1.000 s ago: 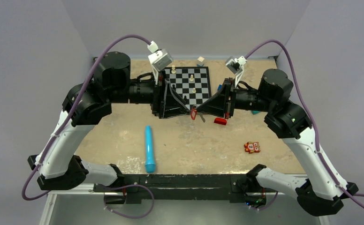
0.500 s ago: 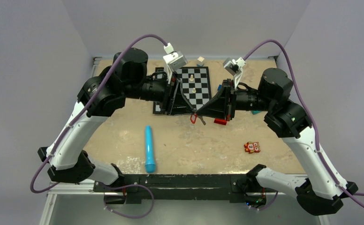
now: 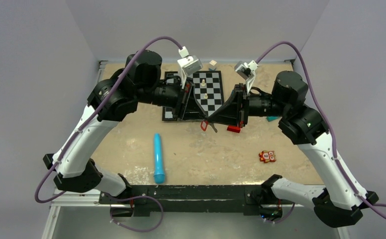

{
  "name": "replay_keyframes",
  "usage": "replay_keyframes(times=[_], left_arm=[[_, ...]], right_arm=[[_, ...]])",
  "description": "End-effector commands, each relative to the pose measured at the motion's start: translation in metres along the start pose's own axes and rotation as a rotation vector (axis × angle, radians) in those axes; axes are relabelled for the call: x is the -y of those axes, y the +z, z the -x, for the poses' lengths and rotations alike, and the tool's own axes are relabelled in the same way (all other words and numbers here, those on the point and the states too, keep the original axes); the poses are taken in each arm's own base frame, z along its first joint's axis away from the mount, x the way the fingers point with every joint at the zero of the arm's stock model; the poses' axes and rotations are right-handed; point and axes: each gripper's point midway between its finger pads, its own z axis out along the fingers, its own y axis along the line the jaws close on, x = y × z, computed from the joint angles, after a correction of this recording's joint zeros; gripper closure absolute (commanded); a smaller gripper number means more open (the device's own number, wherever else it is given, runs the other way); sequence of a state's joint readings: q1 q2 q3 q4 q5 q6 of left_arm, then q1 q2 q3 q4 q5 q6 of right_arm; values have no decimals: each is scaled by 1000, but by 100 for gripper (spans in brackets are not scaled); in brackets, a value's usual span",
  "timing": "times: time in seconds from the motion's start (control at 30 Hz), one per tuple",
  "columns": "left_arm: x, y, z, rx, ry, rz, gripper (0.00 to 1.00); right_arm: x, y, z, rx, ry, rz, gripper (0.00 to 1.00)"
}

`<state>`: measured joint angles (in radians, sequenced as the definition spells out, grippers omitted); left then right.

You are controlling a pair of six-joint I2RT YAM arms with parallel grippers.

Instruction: Remove the keys from the keyring

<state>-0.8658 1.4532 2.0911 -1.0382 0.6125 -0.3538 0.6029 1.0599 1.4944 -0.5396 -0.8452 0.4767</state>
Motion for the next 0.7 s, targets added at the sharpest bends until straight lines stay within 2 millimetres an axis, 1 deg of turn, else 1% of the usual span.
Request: replay_keyframes(times=[0.0, 0.03, 0.17, 0.27, 0.43, 0.57, 0.67], left_arm=[[9, -3, 9, 30, 30, -40, 96], [9, -2, 9, 29, 25, -39, 100], [10, -2, 8, 33, 12, -45, 100], [13, -2, 11, 54, -5, -57, 100], [18, -3, 23, 138, -35, -75, 100], [20, -6, 32, 201, -55, -68, 100], [17, -6, 35, 234, -71, -51, 100]], right_arm=[[-15, -3, 13, 26, -71, 44, 100], [-15, -3, 12, 26, -69, 43, 100], [-14, -4, 14, 37, -76, 33, 100], [-13, -5, 20, 72, -83, 10, 100], [-17, -4, 30, 134, -66, 27, 100], [-14, -4, 40, 180, -65, 3, 100], [-15, -7, 48, 220, -66, -17, 100]])
